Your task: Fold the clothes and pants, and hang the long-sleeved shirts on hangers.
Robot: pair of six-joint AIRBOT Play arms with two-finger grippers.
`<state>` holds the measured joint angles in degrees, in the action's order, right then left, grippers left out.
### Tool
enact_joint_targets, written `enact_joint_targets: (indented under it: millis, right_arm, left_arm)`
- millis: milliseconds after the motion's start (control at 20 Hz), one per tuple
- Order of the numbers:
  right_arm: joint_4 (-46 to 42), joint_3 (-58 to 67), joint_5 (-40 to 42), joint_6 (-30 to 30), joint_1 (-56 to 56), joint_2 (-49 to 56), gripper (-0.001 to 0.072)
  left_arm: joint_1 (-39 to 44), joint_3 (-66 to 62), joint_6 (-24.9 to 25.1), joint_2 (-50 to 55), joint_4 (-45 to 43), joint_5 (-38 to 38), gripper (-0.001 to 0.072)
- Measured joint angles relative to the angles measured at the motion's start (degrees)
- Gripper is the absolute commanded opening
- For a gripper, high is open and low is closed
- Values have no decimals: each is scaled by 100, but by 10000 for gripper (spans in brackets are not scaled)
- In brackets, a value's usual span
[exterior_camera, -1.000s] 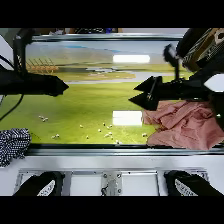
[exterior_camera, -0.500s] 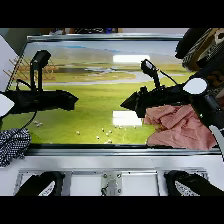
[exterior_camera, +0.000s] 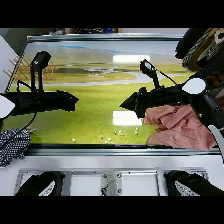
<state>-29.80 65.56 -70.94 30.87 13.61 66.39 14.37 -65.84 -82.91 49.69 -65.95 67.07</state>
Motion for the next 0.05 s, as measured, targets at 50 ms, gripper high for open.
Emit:
enact_joint_targets:
  millis: [50]
  right_arm:
    - [0,0,0,0,2,2,12]
  left_arm:
    - [0,0,0,0,0,0,6]
